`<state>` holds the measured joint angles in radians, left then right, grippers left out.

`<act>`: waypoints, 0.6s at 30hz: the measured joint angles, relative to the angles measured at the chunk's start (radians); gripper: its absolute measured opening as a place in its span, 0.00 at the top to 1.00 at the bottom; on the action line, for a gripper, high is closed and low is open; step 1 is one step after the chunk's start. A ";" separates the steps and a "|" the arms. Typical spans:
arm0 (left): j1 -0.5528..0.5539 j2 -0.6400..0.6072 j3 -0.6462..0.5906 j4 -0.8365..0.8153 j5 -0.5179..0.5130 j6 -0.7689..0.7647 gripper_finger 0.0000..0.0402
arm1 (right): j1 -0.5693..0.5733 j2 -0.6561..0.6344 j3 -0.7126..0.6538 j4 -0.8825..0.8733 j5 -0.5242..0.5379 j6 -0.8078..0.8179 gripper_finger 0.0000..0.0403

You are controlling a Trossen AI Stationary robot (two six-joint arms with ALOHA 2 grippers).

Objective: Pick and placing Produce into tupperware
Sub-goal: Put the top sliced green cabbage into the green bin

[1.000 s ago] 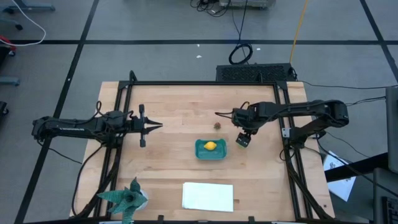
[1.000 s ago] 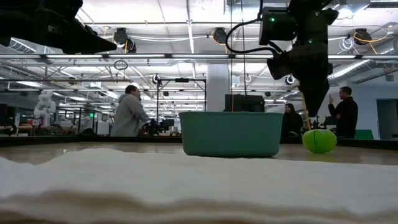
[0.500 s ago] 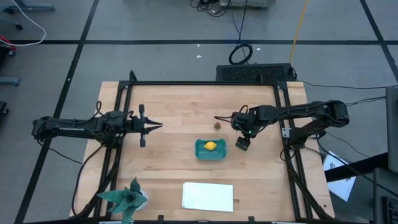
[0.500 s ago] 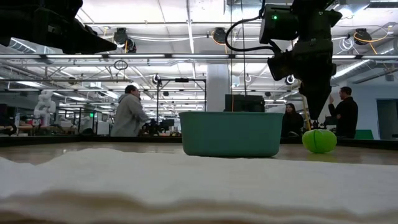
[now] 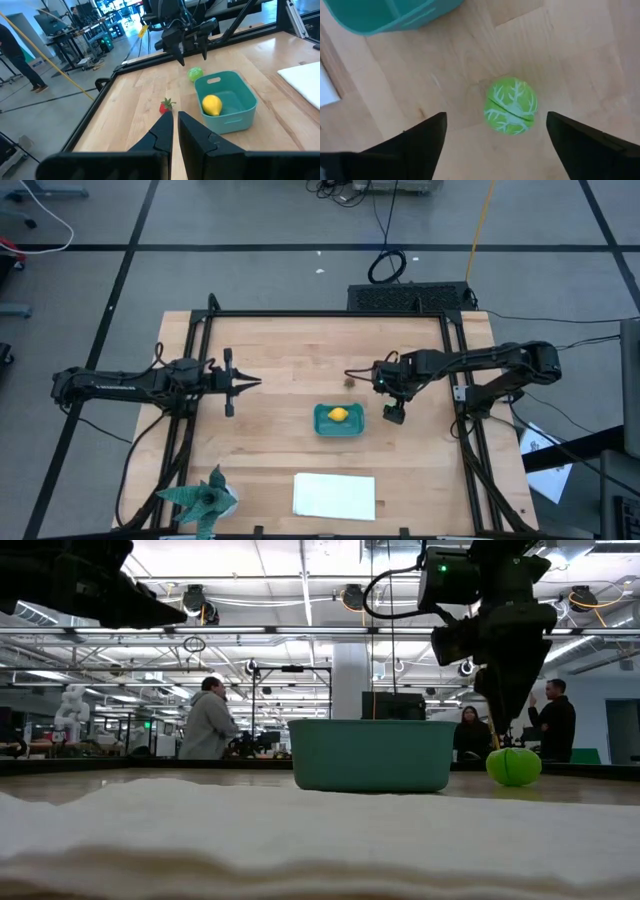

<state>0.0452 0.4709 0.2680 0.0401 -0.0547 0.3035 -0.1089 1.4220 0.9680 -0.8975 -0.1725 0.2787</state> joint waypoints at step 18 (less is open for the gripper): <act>0.000 0.000 0.000 -0.015 0.000 0.002 0.92 | 0.000 0.000 -0.132 0.142 0.067 0.035 0.15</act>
<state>0.0452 0.4713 0.2680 0.0254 -0.0547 0.3058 -0.1093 1.4220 0.8356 -0.7555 -0.1051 0.3134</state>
